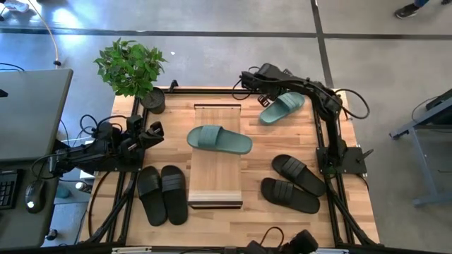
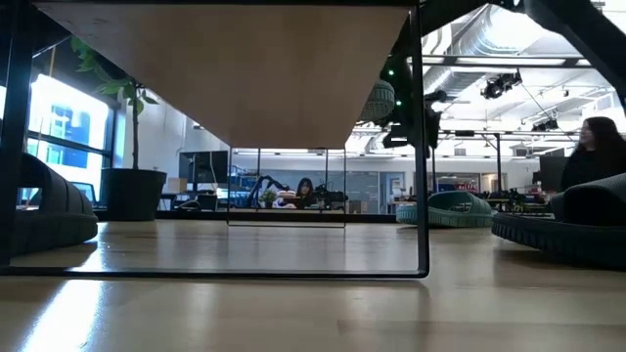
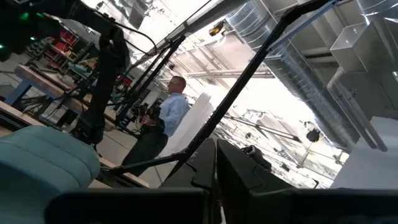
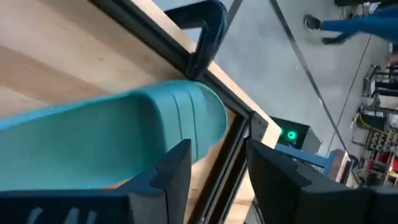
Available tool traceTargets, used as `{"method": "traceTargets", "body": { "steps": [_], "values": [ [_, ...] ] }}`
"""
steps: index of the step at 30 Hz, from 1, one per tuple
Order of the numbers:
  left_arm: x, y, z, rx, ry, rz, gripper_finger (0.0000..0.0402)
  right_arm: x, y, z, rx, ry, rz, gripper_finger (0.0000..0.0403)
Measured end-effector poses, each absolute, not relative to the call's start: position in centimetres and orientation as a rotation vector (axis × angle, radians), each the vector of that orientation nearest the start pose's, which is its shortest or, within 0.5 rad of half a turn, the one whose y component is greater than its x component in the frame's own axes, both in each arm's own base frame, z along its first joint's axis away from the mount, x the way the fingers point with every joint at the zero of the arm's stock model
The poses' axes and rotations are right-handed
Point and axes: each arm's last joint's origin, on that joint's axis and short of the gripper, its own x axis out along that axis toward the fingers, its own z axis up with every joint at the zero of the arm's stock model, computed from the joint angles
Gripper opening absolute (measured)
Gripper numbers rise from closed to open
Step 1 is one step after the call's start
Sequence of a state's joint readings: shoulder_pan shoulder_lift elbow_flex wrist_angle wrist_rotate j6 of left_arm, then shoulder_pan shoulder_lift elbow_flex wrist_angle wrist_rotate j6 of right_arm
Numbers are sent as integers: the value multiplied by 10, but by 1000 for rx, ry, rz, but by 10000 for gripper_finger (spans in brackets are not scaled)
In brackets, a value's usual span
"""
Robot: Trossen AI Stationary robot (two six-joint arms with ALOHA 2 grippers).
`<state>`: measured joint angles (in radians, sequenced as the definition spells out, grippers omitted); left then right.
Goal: Pick and place slides into the shelf
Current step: Put the green slipper on the shelf
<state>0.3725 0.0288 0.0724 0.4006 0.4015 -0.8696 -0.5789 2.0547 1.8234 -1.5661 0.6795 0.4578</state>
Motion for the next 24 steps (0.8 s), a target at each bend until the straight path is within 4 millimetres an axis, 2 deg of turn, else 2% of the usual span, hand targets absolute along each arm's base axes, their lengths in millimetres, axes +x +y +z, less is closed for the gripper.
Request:
{"method": "traceTargets", "body": {
  "steps": [5,10,14,20,24],
  "values": [
    [82,20,222,-691,-364,-201,5,281,-206,225,188,1726,-1330,144],
    [82,20,222,-692,-362,-199,5,261,-191,200,207,1660,-1331,144],
    [82,20,222,-692,-362,-199,5,257,-187,193,260,1595,-1316,144],
    [82,20,222,-692,-362,-199,5,257,-191,179,300,1520,-1320,144],
    [82,20,222,-692,-362,-199,5,258,-192,178,261,1492,-1349,144]
  ]
}}
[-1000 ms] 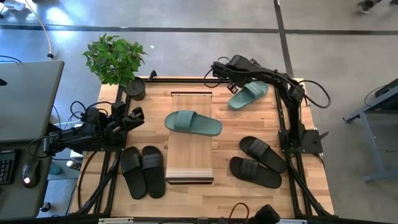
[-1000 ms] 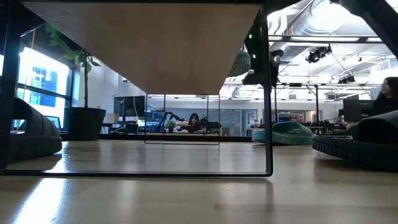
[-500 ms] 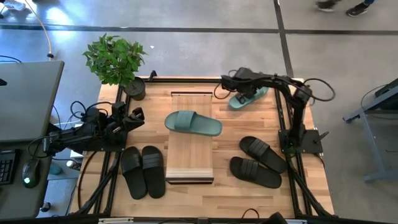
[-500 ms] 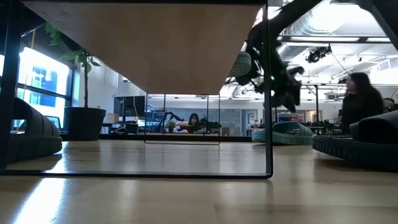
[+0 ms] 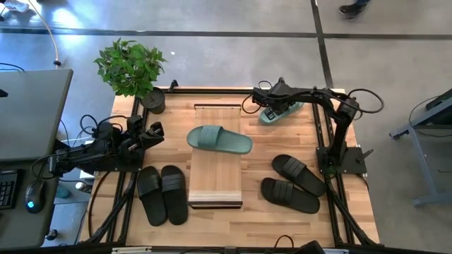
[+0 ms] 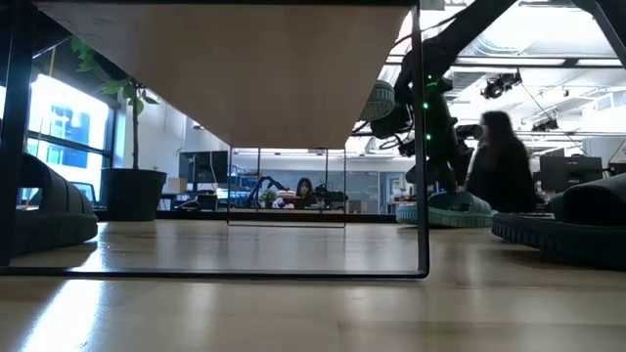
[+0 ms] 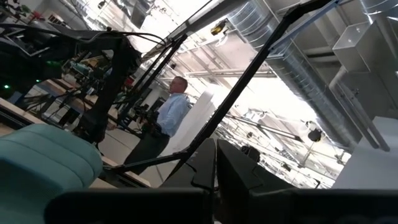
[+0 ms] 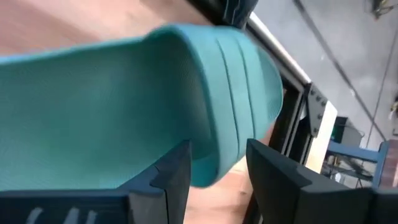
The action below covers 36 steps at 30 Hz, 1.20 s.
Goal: Pick and place slides into the shelf
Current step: Put the green slipper on the shelf
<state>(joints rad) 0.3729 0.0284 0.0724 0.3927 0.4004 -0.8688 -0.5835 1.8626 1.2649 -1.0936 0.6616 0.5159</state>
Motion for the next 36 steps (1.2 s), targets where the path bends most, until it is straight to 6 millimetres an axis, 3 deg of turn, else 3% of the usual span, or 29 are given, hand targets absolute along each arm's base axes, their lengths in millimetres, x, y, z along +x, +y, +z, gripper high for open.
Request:
{"method": "traceTargets", "body": {
  "steps": [18,29,36],
  "values": [
    [82,20,222,-693,-363,-199,5,249,-209,177,308,1475,-1374,144],
    [82,20,222,-693,-363,-199,5,230,-194,148,260,1580,-1389,144],
    [82,20,222,-693,-362,-198,5,229,-192,145,217,1577,-1417,144]
  ]
}}
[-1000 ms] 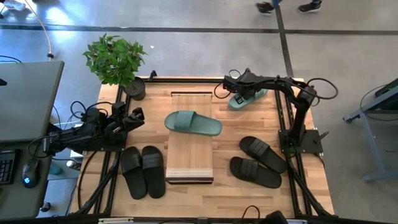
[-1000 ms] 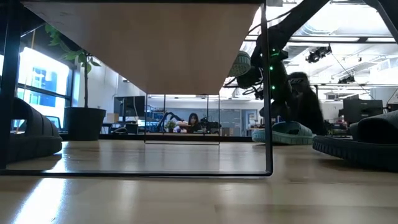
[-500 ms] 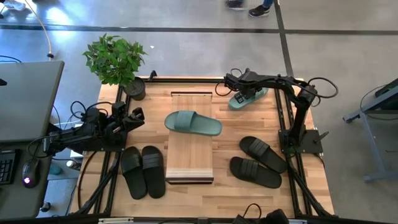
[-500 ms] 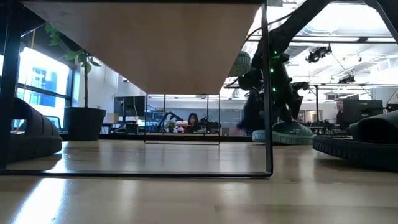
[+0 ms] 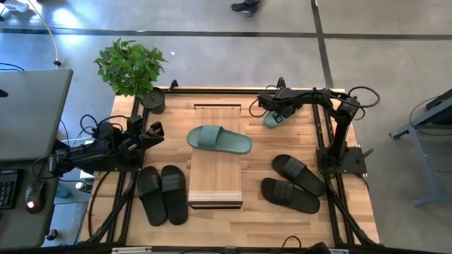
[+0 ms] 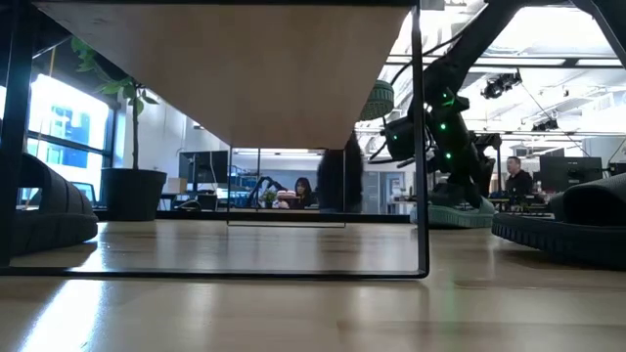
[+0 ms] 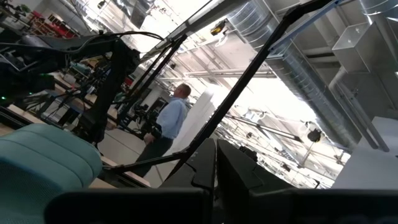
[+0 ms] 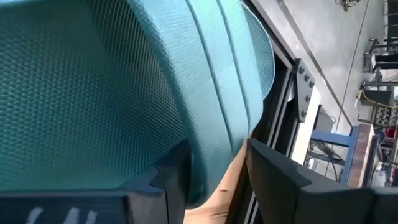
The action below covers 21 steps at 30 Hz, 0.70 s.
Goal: Pick and place slides into the shelf
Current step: Put the green slipper on the shelf
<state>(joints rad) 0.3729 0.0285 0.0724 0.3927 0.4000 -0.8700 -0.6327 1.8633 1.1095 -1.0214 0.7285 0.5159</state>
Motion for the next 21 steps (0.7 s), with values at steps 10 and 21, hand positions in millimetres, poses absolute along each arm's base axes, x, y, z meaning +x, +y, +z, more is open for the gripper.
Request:
{"method": "traceTargets", "body": {
  "steps": [10,21],
  "values": [
    [82,20,222,-693,-363,-198,5,231,-193,145,205,1560,-1402,144],
    [82,20,222,-693,-363,-198,5,230,-196,145,203,1559,-1398,28]
  ]
}}
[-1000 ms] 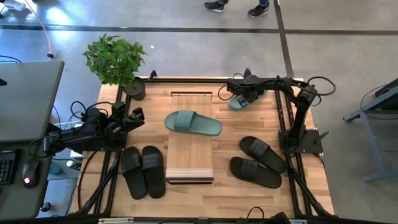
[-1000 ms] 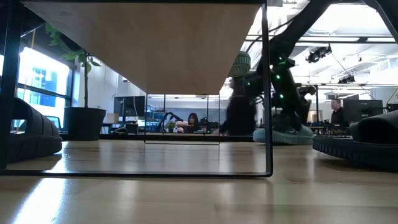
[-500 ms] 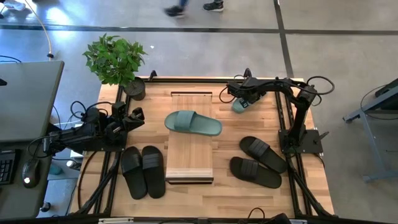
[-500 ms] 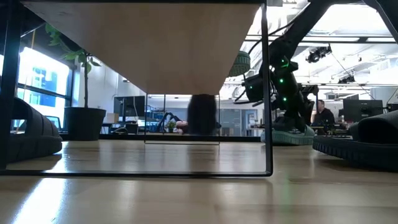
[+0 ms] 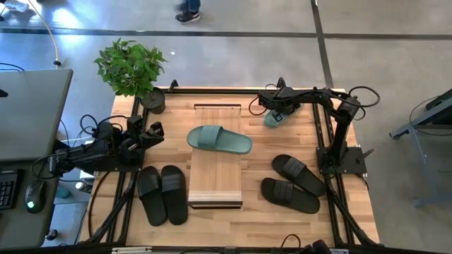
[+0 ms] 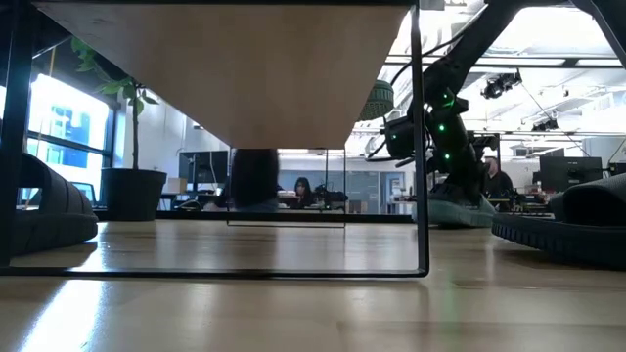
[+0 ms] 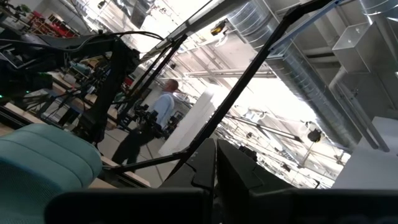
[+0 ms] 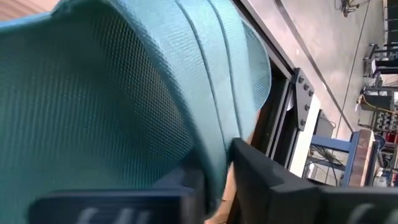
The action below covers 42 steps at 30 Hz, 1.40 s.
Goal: Pick and place slides into the shelf
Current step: Put the green slipper on the shelf
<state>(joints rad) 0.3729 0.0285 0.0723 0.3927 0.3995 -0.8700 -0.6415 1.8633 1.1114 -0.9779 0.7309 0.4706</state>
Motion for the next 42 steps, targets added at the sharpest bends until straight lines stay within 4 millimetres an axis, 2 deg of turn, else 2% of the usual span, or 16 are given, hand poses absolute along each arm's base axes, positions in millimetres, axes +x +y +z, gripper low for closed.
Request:
{"method": "traceTargets", "body": {
  "steps": [2,8,13,20,26,34,38,42],
  "values": [
    [82,20,222,-693,-363,-198,5,230,-196,145,201,1560,-1399,9],
    [82,20,222,-694,-362,-198,5,230,-196,147,193,1563,-1381,4],
    [82,20,222,-694,-362,-197,5,227,-187,173,155,1537,-1329,2],
    [82,20,222,-694,-362,-197,5,196,-165,246,124,1364,-1332,1],
    [82,20,222,-694,-362,-197,5,162,-129,333,174,967,-1202,1],
    [82,20,222,-694,-362,-196,5,119,-72,453,137,111,-645,0],
    [82,20,222,-696,-367,-187,5,108,-53,490,10,-215,-375,0],
    [82,21,222,-699,-376,-172,5,111,-45,511,-52,-358,-154,0]
  ]
}}
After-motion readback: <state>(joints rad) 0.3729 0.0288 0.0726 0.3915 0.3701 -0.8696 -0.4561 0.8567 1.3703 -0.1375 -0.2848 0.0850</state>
